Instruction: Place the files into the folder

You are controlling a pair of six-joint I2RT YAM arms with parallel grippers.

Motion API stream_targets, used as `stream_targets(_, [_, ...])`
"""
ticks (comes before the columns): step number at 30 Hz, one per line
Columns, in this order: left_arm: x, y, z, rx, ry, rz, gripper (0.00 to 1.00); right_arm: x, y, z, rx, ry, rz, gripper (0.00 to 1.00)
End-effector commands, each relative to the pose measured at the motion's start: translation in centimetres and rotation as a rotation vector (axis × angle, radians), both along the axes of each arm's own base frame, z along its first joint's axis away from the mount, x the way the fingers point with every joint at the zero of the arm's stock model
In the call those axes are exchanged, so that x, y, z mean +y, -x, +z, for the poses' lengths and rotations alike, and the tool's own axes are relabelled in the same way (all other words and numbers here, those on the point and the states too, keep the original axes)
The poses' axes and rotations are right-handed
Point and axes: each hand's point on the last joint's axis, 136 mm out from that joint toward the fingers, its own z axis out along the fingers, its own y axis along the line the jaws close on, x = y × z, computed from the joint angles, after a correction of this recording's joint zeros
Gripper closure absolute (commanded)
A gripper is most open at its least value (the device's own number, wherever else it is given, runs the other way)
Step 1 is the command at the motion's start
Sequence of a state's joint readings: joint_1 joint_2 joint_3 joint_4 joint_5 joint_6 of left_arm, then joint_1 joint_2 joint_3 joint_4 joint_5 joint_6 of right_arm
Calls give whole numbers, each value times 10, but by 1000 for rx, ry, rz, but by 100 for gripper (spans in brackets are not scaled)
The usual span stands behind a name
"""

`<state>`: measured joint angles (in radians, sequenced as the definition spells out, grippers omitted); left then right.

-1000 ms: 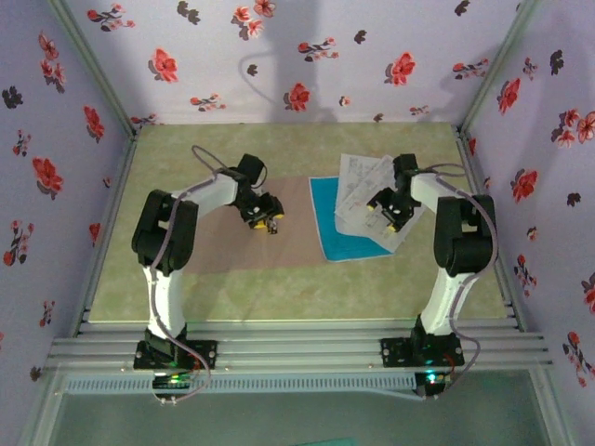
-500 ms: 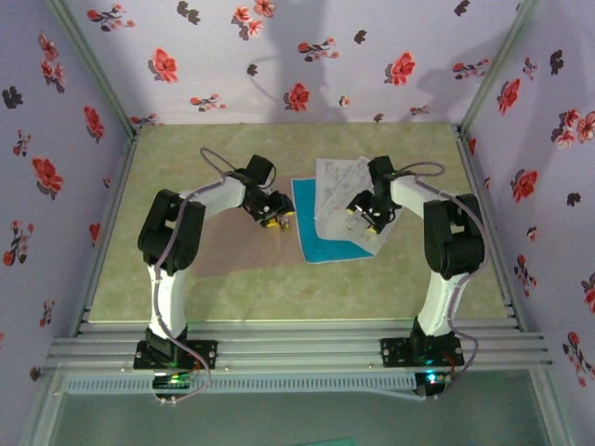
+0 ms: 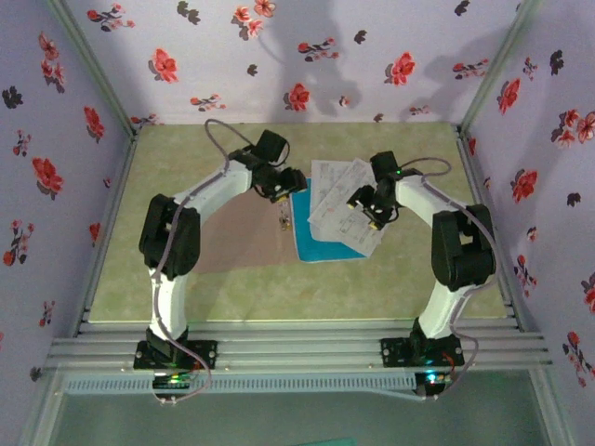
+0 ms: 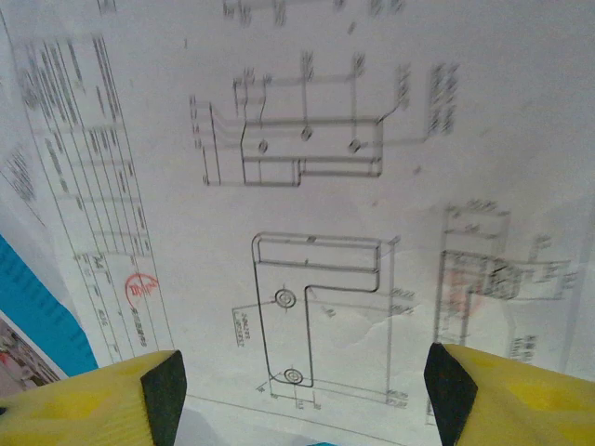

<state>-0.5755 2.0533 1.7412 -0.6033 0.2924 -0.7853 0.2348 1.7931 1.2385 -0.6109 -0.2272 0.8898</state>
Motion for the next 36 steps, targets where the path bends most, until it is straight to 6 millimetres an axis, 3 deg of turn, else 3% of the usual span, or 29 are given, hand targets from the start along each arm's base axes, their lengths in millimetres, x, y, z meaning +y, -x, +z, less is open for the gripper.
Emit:
stream_targets(1, [-37,9,-15,17,9,-181,45,-22,7,-8,28,24,-23,30])
stream_targets(6, [-67,-2,-26,-17,35,-250,44,-28,4,-21,63,-6,-17,37])
stream_targets(10, [-75,-15,-29,-69,42,-247,44,-30,3,-30,85,-10,-25,47])
stream_targets(14, [-79,-19,-37,-86,19,-270,43,-28,3,-39,107,-19,-35,49])
stream_targets(24, [-81,-13,-72,-47,-39,-290,42,-29,11,-55,154,-14,-35,50])
stream_targets(29, [-82,-12,-79,-44,-55,-292,41,-30,16,-58,169,-7,-27,50])
stream_targets(36, [-91,3,-89,-27,-70,-344,42,-30,19,-58,174,-8,-25,50])
